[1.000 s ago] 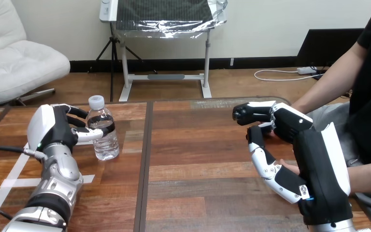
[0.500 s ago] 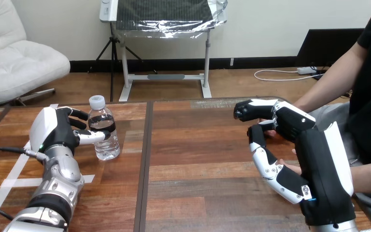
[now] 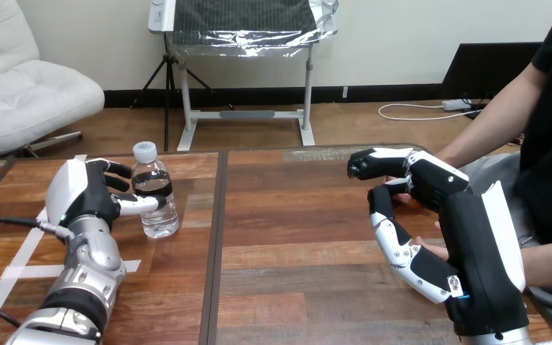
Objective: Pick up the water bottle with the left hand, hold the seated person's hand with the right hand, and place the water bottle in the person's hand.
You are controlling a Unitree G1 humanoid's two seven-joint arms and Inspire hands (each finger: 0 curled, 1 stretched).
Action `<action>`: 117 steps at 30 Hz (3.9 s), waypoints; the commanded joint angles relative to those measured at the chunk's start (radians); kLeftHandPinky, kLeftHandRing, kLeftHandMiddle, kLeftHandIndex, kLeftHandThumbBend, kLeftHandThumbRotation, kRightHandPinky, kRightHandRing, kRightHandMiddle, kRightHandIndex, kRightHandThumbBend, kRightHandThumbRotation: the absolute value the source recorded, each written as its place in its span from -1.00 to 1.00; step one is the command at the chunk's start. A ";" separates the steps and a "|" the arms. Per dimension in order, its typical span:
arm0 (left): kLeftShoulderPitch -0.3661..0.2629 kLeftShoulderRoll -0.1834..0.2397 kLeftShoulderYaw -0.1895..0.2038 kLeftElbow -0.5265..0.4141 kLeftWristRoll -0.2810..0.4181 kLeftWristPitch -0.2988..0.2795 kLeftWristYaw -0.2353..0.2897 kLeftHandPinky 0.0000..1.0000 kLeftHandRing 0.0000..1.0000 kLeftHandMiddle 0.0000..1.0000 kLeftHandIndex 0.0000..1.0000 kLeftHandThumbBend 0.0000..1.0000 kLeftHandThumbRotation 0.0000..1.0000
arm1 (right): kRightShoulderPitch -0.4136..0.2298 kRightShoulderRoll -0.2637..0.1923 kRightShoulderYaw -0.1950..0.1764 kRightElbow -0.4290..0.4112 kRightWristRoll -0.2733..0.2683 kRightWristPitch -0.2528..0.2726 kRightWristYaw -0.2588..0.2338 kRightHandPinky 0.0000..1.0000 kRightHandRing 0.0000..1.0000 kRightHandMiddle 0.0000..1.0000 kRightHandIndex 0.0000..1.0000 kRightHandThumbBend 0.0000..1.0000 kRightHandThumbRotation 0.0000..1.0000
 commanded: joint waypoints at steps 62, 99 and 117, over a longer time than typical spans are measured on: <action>-0.103 -0.001 -0.079 0.001 0.065 0.016 0.021 0.63 0.81 0.88 0.87 0.74 -0.14 | -0.034 0.002 -0.007 -0.021 -0.007 -0.023 -0.013 0.05 0.31 0.39 0.19 -0.62 -1.00; -0.134 -0.029 -0.101 0.003 0.085 -0.013 0.005 0.50 0.71 0.79 0.77 0.69 -0.28 | -0.026 0.001 -0.013 -0.015 -0.013 -0.027 -0.029 0.02 0.27 0.36 0.18 -0.55 -1.00; -0.147 -0.048 -0.094 -0.001 0.066 -0.015 0.007 0.40 0.64 0.74 0.73 0.66 -0.24 | -0.026 -0.001 -0.016 -0.010 -0.022 -0.029 -0.032 0.05 0.29 0.38 0.19 -0.55 -1.00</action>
